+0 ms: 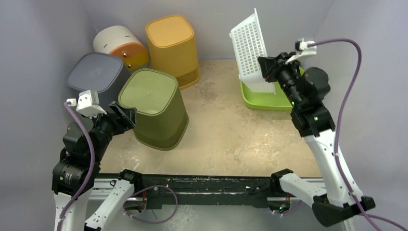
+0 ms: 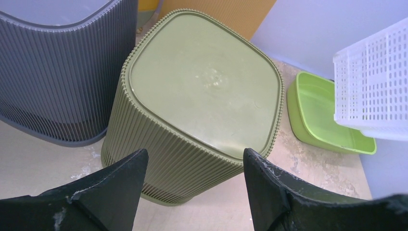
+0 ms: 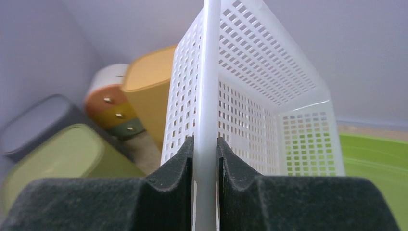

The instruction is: Turn the large container upside down

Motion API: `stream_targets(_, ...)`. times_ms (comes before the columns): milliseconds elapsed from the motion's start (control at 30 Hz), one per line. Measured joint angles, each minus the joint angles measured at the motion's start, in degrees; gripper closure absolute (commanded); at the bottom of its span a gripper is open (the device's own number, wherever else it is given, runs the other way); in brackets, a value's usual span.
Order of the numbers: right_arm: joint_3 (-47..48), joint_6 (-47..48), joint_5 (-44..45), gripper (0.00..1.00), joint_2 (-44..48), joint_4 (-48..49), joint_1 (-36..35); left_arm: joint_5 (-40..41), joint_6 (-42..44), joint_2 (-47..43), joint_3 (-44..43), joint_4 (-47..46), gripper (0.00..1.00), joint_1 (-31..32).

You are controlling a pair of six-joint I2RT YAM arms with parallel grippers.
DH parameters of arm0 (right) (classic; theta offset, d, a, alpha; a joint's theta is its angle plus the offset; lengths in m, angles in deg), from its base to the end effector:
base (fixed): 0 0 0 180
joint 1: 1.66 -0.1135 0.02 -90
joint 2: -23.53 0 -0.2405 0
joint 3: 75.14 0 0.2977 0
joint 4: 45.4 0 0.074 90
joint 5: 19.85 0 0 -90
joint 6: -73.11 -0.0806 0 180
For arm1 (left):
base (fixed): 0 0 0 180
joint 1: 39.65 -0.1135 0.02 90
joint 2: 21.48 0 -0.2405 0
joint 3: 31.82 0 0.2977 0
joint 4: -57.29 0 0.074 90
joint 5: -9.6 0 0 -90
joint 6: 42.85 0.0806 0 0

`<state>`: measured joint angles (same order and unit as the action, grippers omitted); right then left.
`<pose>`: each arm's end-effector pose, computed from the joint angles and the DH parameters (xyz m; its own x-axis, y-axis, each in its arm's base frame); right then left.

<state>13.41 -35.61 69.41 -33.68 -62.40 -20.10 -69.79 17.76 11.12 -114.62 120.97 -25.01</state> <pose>0.2784 0.0939 0.5088 0.1172 0.3774 -0.9186 -0.3862 0.8695 0.3079 0.1556 -0.0253 0.4361 -0.2334 -0.4376 -0.8684 -0.0452 0.8969 -0.4398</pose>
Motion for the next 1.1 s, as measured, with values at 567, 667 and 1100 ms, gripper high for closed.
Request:
stream_targets(567,-36.3,-30.1,-13.8,1.0,19.7,16.0,0.0,0.0,0.0,0.0,-1.0,0.3,0.3,0.0)
stream_targets(667,-40.9,-35.1,-12.3,1.0,25.7,19.6,-0.1,0.0,0.0,0.0,-0.6,0.3,0.3,0.0)
stream_targets(1100,-53.4,-47.9,1.5,1.0,40.4,15.7,0.1,0.0,0.0,-0.5,0.5,0.3,0.3,0.0)
